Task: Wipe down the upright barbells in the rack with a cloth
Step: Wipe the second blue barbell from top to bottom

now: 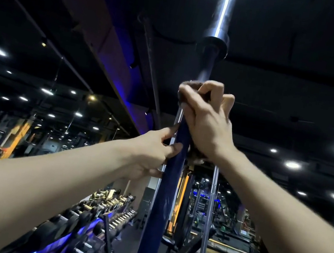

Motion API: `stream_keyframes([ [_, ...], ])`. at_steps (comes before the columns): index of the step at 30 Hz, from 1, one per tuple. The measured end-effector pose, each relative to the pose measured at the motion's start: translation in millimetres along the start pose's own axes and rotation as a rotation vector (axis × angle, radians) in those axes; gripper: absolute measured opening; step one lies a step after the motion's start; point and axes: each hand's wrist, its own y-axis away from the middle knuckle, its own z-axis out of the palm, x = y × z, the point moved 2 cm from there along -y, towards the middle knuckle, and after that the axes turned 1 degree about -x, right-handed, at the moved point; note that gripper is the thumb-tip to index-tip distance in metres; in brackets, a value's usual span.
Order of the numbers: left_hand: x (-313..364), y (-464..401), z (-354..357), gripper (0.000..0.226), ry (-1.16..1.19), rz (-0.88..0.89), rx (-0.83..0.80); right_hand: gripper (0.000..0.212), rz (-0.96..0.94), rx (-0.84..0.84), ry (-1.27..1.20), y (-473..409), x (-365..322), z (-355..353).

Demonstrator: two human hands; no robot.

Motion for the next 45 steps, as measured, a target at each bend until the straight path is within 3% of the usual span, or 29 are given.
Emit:
stream_keyframes([
  [5,-4,-1,-4,0.042,-0.014,-0.015,0.004,0.035,0.156,-0.026,-0.108,-60,14,7],
  [13,3,4,2,0.035,-0.037,0.002,0.007,0.035,-0.096,0.061,0.004,34,-5,7],
  [19,2,6,0,0.034,-0.048,-0.016,0.015,0.038,0.158,-0.048,-0.114,-53,13,6],
  [26,-22,32,-3,0.052,-0.257,-0.037,0.005,0.043,0.162,-0.020,-0.129,-45,13,3],
  [32,-23,42,0,0.023,-0.158,-0.071,0.006,0.043,0.087,-0.041,-0.100,19,-14,4],
  [36,-25,44,-1,0.021,-0.090,-0.081,0.002,0.041,0.024,-0.072,-0.112,82,-29,13],
  [42,-31,37,3,0.023,-0.126,-0.044,-0.029,0.038,0.150,-0.046,-0.134,-10,6,8],
  [45,-34,35,2,0.025,-0.117,-0.041,-0.019,0.040,0.168,-0.001,-0.109,-9,2,14],
])
